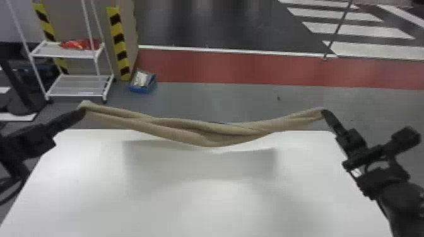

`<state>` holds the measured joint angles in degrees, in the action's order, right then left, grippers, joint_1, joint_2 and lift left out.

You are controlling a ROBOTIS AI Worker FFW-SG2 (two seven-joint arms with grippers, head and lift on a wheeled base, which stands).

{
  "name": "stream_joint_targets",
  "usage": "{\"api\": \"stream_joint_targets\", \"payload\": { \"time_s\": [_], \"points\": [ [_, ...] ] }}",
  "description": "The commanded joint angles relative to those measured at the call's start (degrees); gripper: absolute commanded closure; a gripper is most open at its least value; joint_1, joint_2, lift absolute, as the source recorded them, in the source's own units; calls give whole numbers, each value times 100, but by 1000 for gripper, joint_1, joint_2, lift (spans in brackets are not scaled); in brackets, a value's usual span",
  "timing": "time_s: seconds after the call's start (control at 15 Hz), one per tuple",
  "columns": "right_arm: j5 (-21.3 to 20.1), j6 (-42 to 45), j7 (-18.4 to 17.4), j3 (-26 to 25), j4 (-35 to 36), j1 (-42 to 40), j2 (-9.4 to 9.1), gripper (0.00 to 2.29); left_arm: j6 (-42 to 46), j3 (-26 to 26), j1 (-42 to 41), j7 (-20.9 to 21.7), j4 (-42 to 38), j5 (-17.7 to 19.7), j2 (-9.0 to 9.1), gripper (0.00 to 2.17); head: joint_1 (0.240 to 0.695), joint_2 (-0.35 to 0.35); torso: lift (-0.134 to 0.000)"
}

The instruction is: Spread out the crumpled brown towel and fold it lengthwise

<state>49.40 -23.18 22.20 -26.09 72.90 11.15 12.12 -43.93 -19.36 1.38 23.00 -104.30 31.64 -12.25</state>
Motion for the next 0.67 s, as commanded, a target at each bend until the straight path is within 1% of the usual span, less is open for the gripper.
{"api": "stream_joint_targets", "payload": {
  "time_s": [0.0, 0.07, 0.13, 0.2, 0.27, 0.33, 0.47, 0.53, 0.6],
  "points": [
    [122, -33, 153, -142, 92, -755, 63, 1865, 2, 99, -797, -15, -20, -263, -163, 1889, 672, -116, 0],
    [70, -33, 250, -151, -22, -931, 54, 1865, 2, 301, -956, -59, 129, -685, -172, 1875, 695, -116, 0],
    [87, -33, 337, -151, -154, -1080, 45, 1865, 37, 600, -1114, -349, 252, -1107, -207, 1693, 695, -120, 0],
    [114, -33, 417, -168, -180, -1238, 19, 1865, 37, 802, -1202, -402, 323, -1546, -216, 1156, 695, -127, 0],
    [122, -51, 478, -230, -145, -1352, 1, 1865, 37, 908, -1255, -402, 314, -1836, -234, 343, 695, -128, 0],
    [122, -104, 469, -327, 22, -1519, -43, 1865, 37, 943, -1334, -543, 208, -2056, -234, -2, 695, -132, 0],
    [166, -121, 469, -494, 374, -1906, -95, 1865, -33, 872, -1465, -947, -258, -2381, -251, -2, 695, -132, 0],
    [184, -227, 469, -643, 453, -2020, -139, 1865, -68, 855, -1518, -1334, -477, -2557, -243, 29, 695, -125, 0],
    [166, -402, 469, -880, 558, -2126, -210, 1865, -68, 890, -1545, -1861, -635, -2707, -216, 33, 695, -119, 0]
  ]
}}
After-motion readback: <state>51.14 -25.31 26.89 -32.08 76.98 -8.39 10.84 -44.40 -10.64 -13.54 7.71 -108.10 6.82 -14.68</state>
